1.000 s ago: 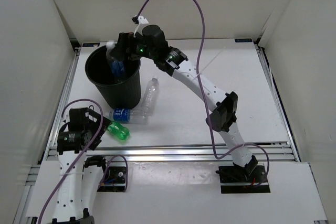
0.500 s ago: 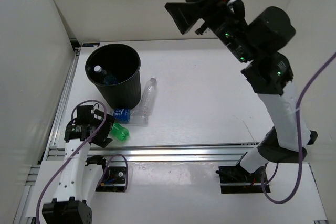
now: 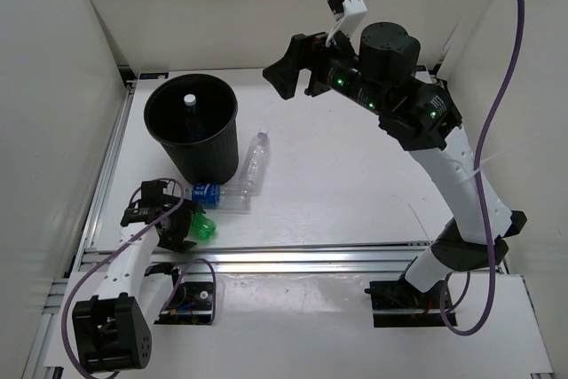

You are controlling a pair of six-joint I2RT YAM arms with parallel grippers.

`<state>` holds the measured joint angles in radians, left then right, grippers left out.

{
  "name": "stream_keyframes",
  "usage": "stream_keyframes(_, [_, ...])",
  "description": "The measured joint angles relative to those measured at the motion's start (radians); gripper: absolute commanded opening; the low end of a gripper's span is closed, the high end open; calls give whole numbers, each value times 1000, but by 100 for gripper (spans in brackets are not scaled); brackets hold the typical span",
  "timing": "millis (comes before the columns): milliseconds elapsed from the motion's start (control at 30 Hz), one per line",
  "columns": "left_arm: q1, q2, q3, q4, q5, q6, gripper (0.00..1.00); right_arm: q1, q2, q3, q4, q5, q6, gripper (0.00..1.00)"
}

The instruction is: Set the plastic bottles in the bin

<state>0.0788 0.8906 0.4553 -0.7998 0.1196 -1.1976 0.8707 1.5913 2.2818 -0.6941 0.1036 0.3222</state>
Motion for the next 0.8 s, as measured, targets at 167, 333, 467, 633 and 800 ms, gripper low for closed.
stream_keyframes(167, [0, -6, -40, 29, 13, -27, 72, -1, -34, -26, -22, 6, -24, 100])
stream_keyframes(333, [-1, -51, -52, 32, 14, -29, 61, -3, -58, -27, -41, 7, -39, 100])
stream_keyframes(467, [-1, -117, 20, -85, -16, -31, 61, -9, -61, -31, -43, 6, -43, 100])
stream_keyframes(633, [-2, -207, 381, -264, -141, -36, 58, -13, -61, -63, -55, 5, -43, 100])
stream_keyframes(800, [-2, -217, 783, -297, -253, 20, 57, -14, -61, -86, -75, 1, -43, 100])
